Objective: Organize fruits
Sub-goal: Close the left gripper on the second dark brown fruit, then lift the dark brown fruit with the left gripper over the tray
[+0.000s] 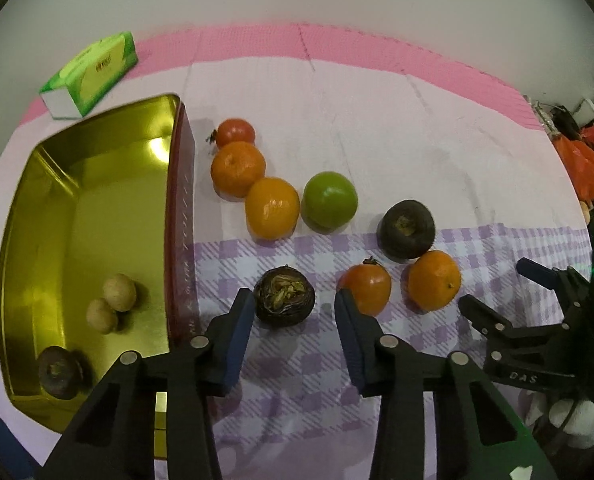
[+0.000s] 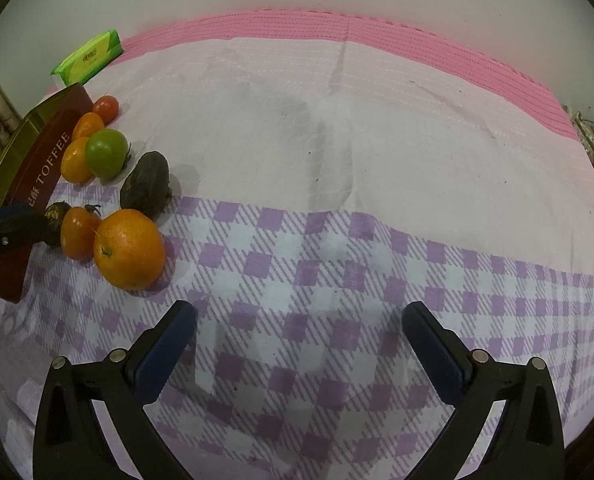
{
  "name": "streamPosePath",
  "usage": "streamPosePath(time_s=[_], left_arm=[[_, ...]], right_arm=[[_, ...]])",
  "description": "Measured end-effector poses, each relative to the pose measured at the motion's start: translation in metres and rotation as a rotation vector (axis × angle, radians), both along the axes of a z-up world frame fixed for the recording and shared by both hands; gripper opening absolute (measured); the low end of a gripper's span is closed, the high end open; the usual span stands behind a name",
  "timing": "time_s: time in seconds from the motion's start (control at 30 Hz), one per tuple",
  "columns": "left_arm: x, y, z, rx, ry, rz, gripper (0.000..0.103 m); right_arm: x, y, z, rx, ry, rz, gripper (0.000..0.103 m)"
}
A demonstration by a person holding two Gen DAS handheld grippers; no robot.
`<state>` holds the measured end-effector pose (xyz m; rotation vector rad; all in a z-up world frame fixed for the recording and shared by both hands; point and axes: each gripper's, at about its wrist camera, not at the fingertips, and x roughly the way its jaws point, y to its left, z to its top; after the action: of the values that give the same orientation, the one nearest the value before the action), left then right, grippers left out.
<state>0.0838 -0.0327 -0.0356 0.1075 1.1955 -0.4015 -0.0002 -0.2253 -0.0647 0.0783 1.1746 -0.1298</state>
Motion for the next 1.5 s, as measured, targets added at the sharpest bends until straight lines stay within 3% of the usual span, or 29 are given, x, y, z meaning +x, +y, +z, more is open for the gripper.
streamPosePath(time_s=[0.23, 0.77, 1.5], left_arm=[[0.008, -0.002, -0.004, 0.005, -0.001, 0.021, 0.027], [0.008, -0.008, -0.013, 0.047, -0.006, -0.008, 0.034], [0.003, -0.016, -0.014, 0.067, -0.012, -0.022, 0.032]], right_arm=[[0.0, 0.0, 0.0, 0.001, 0.0, 0.0, 0.103], [0.001, 0.0, 0.0, 0.001, -0.002, 0.0, 0.103], [0.0, 0.0, 0.0, 0.003, -0.002, 0.001, 0.103]])
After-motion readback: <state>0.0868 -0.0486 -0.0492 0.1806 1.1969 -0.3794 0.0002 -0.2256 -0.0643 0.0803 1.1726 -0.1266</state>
